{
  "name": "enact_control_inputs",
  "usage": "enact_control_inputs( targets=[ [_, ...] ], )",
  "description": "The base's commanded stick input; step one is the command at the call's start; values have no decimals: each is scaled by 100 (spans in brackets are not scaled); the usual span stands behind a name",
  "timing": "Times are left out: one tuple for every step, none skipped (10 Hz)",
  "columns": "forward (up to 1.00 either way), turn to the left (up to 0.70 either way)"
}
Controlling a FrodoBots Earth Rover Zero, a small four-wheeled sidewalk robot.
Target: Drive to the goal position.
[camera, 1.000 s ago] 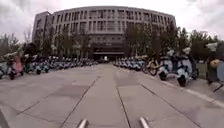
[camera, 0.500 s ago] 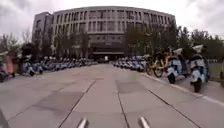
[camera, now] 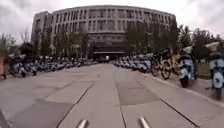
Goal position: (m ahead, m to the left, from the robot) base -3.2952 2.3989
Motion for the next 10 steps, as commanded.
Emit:
enact_control_inputs(
  targets=[
    [100,0],
    [100,0],
    [100,-27],
    [100,-40],
    [100,-40],
    [100,0],
    [100,0],
    [100,0],
    [100,0],
    [100,0]
  ],
)
